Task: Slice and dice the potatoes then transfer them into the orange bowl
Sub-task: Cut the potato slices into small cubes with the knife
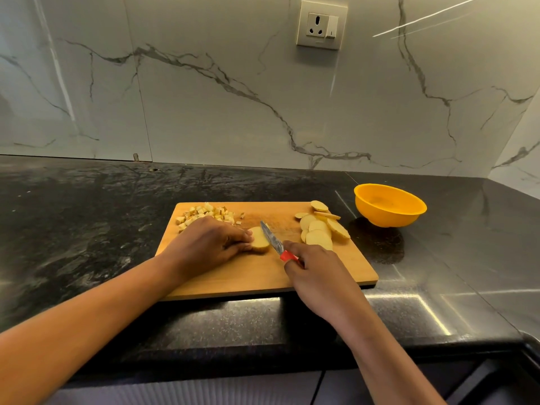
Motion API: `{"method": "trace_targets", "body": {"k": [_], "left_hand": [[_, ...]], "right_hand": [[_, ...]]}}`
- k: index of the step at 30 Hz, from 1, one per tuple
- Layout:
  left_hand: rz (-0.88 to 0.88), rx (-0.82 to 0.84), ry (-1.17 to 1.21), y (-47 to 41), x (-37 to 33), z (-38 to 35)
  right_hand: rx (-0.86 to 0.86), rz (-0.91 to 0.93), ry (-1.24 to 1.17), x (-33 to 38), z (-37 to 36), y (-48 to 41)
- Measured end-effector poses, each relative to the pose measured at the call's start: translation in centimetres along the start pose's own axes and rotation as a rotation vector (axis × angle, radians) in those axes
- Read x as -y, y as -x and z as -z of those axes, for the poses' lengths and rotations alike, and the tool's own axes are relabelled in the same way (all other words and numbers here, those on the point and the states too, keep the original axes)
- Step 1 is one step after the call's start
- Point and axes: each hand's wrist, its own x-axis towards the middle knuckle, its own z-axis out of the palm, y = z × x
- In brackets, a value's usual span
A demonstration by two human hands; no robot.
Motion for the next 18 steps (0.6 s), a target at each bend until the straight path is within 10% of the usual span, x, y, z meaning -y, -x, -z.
{"method": "trace_targets", "body": {"k": [10, 18], "left_hand": [[0.0, -0.001, 0.009, 0.0, -0.2, 0.2], [-0.027, 0.001, 0.001, 0.1, 0.1, 0.2]], "right_hand": [[0.213, -0.333, -0.667, -0.1, 1.1, 0.4], [-0.061, 0.067, 0.158, 0.6, 0.3, 1.1]]}}
